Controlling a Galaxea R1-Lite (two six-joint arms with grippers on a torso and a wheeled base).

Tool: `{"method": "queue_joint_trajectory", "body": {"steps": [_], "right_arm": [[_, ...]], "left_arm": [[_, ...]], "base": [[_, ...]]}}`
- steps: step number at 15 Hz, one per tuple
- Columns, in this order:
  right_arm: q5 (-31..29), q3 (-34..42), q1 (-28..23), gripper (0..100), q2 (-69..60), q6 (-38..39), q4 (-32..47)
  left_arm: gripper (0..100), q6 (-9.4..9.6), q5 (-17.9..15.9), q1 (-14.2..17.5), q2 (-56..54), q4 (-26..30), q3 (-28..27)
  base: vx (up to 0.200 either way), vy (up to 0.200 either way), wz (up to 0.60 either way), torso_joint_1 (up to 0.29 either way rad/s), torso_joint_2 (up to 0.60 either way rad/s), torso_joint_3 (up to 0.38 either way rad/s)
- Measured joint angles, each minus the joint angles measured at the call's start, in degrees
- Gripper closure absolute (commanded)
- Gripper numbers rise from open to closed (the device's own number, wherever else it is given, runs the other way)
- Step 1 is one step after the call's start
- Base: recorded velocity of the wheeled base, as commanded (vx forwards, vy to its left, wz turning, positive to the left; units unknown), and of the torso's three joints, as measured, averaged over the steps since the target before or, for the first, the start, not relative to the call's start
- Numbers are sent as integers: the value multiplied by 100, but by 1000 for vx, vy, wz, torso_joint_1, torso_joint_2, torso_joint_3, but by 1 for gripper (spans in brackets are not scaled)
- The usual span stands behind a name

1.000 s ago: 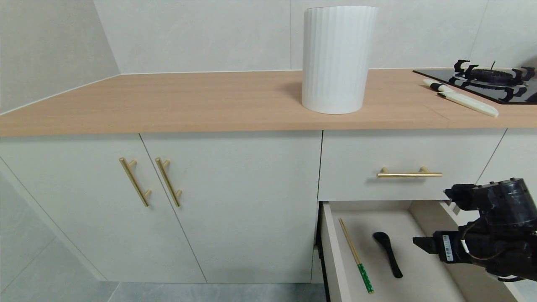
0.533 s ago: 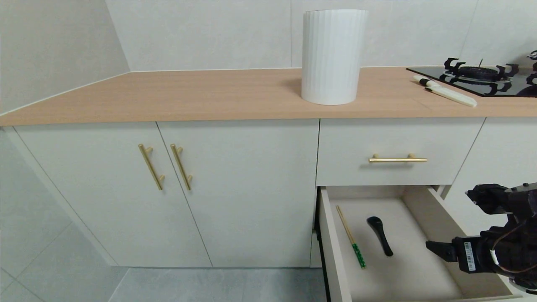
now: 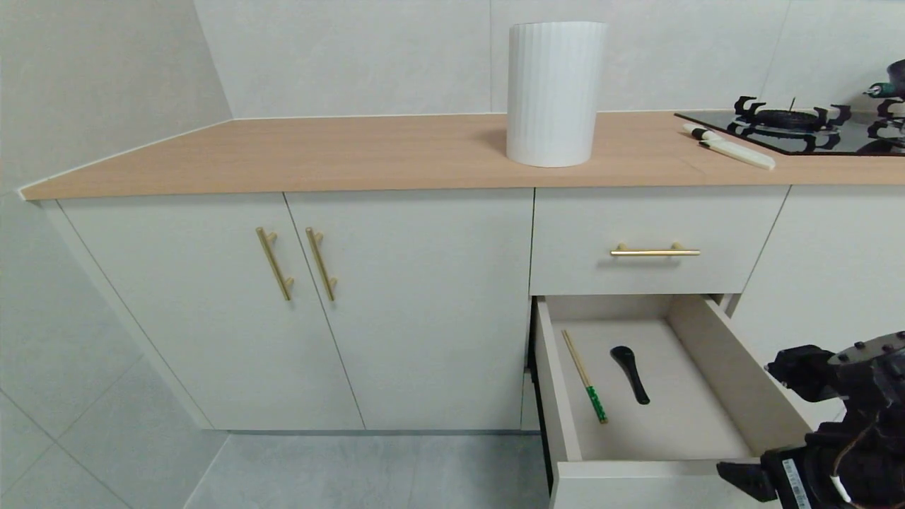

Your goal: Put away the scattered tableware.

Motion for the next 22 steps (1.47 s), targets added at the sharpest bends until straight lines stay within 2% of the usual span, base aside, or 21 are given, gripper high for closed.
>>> {"method": "queue_joint_trajectory", "body": {"steps": [3,5,13,17,22], "right_arm": [[32,-280,107,0,-13,85,1061],[134,-490,124,0,41,246,1295],[278,-780,229,0,824,1111,1415],[271,-816,193,0,1109,1161,1195],[246,-789,-96,0,1401,1180,859]], "left_arm": [[0,5,0,0,0,0,0],[0,0,0,0,0,0,0],[0,0,0,0,0,0,-2],[0,-2,-2,0,0,0,-2],[0,-2,0,0,0,0,0]], "base": [[0,0,0,0,0,0],[0,0,0,0,0,0],[0,0,0,0,0,0],[0,0,0,0,0,0],[0,0,0,0,0,0]]}}
